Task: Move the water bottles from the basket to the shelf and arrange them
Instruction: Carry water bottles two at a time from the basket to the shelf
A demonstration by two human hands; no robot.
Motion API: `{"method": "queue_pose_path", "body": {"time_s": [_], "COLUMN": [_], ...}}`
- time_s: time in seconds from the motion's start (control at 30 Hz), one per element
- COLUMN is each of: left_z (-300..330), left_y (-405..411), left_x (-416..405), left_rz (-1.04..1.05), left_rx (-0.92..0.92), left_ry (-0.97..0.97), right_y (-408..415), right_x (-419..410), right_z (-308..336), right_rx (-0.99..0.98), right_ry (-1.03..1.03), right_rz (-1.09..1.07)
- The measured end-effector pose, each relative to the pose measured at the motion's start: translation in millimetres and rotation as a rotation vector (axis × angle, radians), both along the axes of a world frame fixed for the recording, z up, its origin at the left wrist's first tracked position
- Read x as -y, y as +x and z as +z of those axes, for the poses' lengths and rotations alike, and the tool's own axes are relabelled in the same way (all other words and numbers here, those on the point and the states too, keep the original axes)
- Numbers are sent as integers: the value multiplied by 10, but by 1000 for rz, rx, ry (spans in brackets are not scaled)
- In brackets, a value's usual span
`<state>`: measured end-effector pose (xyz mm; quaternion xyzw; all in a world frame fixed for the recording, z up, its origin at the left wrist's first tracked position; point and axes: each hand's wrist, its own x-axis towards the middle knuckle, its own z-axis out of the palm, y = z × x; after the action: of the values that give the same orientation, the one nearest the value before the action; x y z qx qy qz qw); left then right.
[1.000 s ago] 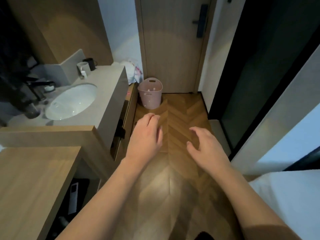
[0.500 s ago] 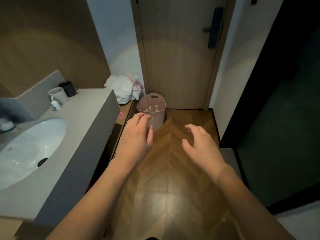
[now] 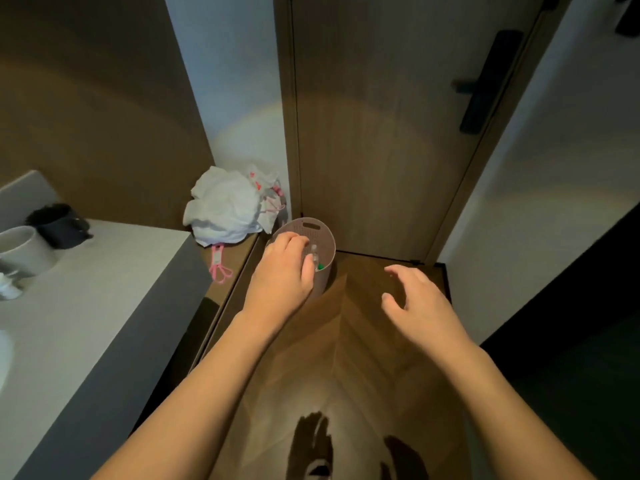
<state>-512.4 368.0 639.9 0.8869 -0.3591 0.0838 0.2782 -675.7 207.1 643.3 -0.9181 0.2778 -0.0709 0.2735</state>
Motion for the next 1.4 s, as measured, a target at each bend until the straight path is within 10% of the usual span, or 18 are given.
{"method": "queue_pose_path", "body": {"time_s": [0.53,1.13,1.4], "left_z": [-160,-1371,-3023], "left_y": [2346,4577,5138], "left_x": [2497,3167,3186], "left_rz": [212,586,709], "left_rx": [-121,-601,-890], "left_ry": [102,107,309], "right_y": [2747,5921,7069], "right_x": [2917,3970,3784], "right_z": [-166,-836,-2933], "right_rx": [-120,-412,-596], "right_ry": [68,1,-67], "right_rz": [250,683,1017]}}
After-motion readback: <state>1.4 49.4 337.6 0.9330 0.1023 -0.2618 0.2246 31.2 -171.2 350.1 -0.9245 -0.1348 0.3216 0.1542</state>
